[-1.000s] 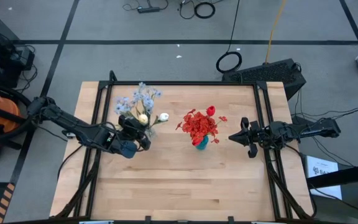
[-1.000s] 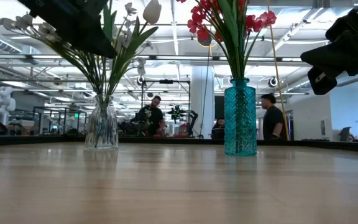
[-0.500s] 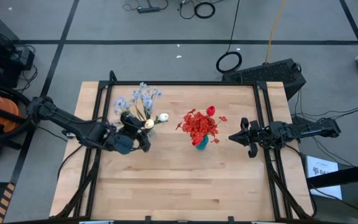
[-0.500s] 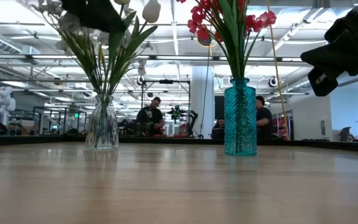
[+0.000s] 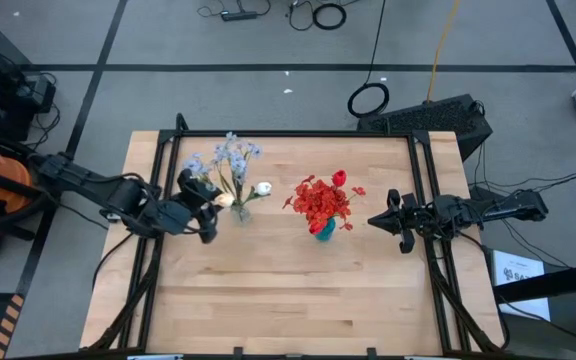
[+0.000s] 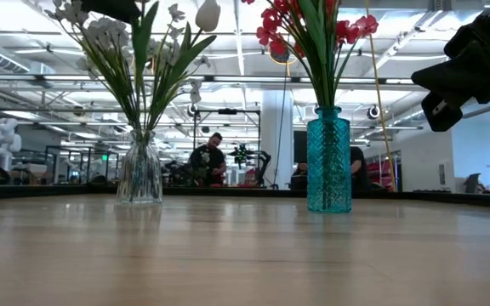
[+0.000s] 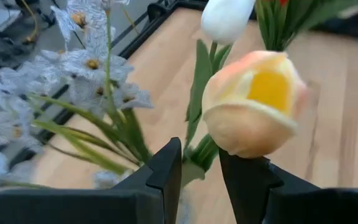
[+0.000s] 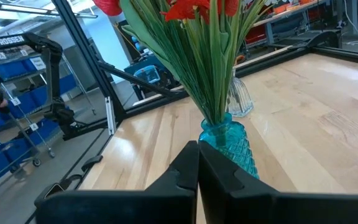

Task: Sort flowers into vase by color
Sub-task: Put the yellow tulip into the transparent vase

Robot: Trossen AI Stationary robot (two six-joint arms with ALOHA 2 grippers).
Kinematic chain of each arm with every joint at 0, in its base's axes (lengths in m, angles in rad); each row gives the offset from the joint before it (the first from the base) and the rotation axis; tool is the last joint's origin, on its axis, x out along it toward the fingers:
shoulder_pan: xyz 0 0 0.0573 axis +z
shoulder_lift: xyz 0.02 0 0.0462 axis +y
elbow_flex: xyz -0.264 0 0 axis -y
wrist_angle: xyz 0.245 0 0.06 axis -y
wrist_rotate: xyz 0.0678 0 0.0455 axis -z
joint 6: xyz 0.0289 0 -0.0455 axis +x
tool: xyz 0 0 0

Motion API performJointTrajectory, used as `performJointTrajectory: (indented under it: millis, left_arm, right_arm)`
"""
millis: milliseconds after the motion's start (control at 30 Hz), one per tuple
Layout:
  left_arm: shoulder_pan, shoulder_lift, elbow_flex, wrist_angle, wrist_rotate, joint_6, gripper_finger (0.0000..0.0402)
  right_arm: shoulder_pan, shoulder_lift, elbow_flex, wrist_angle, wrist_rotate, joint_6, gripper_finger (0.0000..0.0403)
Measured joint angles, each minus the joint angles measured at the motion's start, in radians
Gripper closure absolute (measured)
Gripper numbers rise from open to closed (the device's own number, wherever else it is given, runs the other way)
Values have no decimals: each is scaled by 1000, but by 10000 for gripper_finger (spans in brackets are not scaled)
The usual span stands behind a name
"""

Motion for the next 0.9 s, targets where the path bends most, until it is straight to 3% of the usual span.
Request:
performJointTrajectory:
  millis: [367, 900]
  left_arm:
    - [0, -32, 12, -47, 105, 216, 285]
    - [1, -279, 12, -18, 164, 256, 285]
  right_arm:
    - [0, 0, 0, 0, 0, 0, 403]
    - [0, 0, 0, 0, 0, 0, 403]
